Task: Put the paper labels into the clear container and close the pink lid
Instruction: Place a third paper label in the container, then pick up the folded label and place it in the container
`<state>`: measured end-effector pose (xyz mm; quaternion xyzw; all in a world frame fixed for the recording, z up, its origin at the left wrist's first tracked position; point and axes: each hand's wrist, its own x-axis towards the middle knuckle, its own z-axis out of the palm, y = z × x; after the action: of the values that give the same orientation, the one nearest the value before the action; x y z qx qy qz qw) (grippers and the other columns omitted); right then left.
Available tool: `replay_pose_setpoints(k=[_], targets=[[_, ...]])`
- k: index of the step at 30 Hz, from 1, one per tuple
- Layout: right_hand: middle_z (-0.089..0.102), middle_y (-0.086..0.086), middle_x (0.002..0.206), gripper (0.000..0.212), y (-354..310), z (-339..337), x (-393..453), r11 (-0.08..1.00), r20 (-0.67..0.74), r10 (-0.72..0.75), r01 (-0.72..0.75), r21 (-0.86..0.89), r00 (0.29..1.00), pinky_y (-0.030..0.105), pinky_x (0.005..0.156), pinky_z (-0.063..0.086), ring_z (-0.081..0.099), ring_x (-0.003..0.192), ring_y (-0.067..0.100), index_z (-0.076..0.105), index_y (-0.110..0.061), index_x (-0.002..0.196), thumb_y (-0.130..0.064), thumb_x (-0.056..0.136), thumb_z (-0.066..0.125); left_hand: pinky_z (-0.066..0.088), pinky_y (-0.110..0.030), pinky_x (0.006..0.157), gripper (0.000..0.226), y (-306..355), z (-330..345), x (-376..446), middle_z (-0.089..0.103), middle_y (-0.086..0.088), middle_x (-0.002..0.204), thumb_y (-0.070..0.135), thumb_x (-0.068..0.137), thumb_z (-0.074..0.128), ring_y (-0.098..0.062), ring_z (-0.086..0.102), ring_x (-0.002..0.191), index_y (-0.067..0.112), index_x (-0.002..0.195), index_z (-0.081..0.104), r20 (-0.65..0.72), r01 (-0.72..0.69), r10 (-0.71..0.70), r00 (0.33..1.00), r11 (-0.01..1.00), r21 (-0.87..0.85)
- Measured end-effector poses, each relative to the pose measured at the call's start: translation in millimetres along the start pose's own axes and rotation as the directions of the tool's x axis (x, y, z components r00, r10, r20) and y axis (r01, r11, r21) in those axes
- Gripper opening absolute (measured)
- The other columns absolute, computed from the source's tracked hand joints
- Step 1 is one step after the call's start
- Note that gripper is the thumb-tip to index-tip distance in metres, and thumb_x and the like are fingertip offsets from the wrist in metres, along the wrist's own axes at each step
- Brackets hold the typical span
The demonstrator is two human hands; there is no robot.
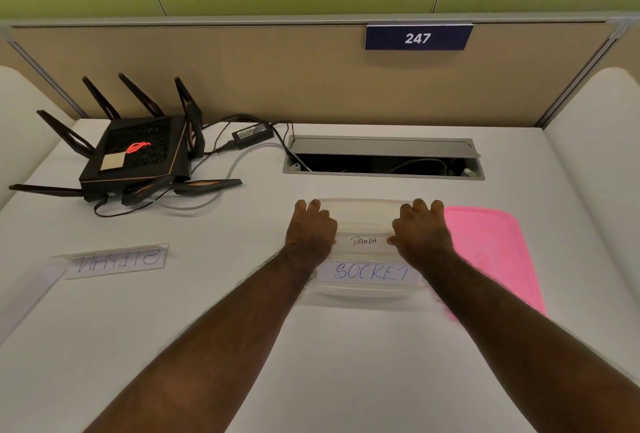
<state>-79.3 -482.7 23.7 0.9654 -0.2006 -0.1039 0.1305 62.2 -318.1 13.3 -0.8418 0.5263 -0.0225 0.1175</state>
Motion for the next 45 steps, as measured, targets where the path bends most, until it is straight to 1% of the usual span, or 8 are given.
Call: replay_pose_setpoints(k=[6,9,15,20,25,33,42,45], targets=[[0.067,0.0,0.116,0.038,1,-23,4,0.979,-0.164,0.045,-0.01,0.205,0.985,0.045,0.09,0.035,0.057,0.106,0.025,0.067,-0.027,0.116,-0.048,0.092,0.046,0.039,-0.038,0.074,0.029,-10,-11,-18,0.07,0.003,0.106,0.034,0.089,0.053,-0.022,0.057,0.091,0.021,0.11,0.068,-0.32,0.048,-0.143,0.937,0.957,-0.288],[0.065,0.0,0.121,0.035,-7,-40,7,0.953,-0.24,0.053,0.023,0.302,0.969,0.044,0.09,0.036,0.057,0.109,0.026,0.065,-0.027,0.12,-0.041,0.094,0.047,0.041,-0.037,0.08,0.032,-20,-17,-40,0.068,0.004,0.117,0.03,0.088,0.051,-0.021,0.059,0.101,0.022,0.116,0.065,-0.382,0.128,-0.293,0.877,0.906,-0.402],[0.057,0.0,0.136,0.04,-52,-69,21,0.913,-0.298,-0.046,0.161,0.375,0.953,0.043,0.101,0.032,0.049,0.125,0.024,0.058,-0.024,0.131,-0.038,0.095,0.047,0.037,-0.046,0.102,0.045,-54,-3,-94,0.053,0.0,0.141,0.03,0.087,0.055,-0.022,0.046,0.13,0.021,0.131,0.055,-0.243,0.356,-0.515,0.822,0.798,-0.486],[0.04,0.002,0.153,0.052,-119,-81,42,0.861,-0.289,-0.198,0.307,0.405,0.937,0.041,0.118,0.012,0.029,0.143,0.022,0.04,-0.02,0.145,-0.039,0.097,0.043,0.024,-0.054,0.112,0.058,-101,28,-140,0.032,-0.004,0.157,0.034,0.09,0.051,-0.027,0.024,0.146,0.02,0.144,0.039,-0.062,0.544,-0.622,0.78,0.724,-0.425],[0.021,0.005,0.161,0.063,-202,-86,59,0.817,-0.252,-0.341,0.418,0.397,0.906,0.041,0.12,0.0,0.008,0.15,0.023,0.022,-0.016,0.152,-0.041,0.097,0.038,0.022,-0.06,0.112,0.069,-156,61,-184,0.018,-0.009,0.161,0.042,0.091,0.048,-0.034,0.014,0.148,0.016,0.151,0.025,0.069,0.692,-0.71,0.701,0.654,-0.305],[0.011,0.008,0.163,0.069,-318,-80,77,0.776,-0.122,-0.52,0.528,0.345,0.845,0.043,0.121,0.0,0.002,0.15,0.026,0.011,-0.014,0.154,-0.042,0.097,0.04,0.022,-0.065,0.111,0.072,-246,97,-232,0.018,-0.011,0.161,0.039,0.091,0.049,-0.036,0.015,0.147,0.012,0.152,0.02,0.2,0.814,-0.789,0.581,0.566,-0.129],[0.007,0.003,0.164,0.074,-386,-92,80,0.695,-0.04,-0.554,0.488,0.528,0.832,0.045,0.121,0.003,0.001,0.15,0.024,0.006,-0.016,0.154,-0.041,0.096,0.044,0.018,-0.057,0.113,0.054,-289,117,-237,0.035,-0.008,0.155,0.011,0.094,0.045,-0.029,0.024,0.146,0.014,0.147,0.036,0.174,0.711,-0.69,0.702,0.689,-0.137],[0.009,0.0,0.164,0.075,-390,-93,76,0.661,-0.002,-0.529,0.413,0.627,0.849,0.047,0.12,0.009,0.005,0.15,0.023,0.007,-0.019,0.154,-0.04,0.095,0.047,0.028,-0.057,0.11,0.043,-294,120,-229,0.055,-0.023,0.136,0.003,0.09,0.051,-0.038,0.046,0.131,0.001,0.133,0.053,0.099,0.638,-0.631,0.77,0.754,-0.157]])
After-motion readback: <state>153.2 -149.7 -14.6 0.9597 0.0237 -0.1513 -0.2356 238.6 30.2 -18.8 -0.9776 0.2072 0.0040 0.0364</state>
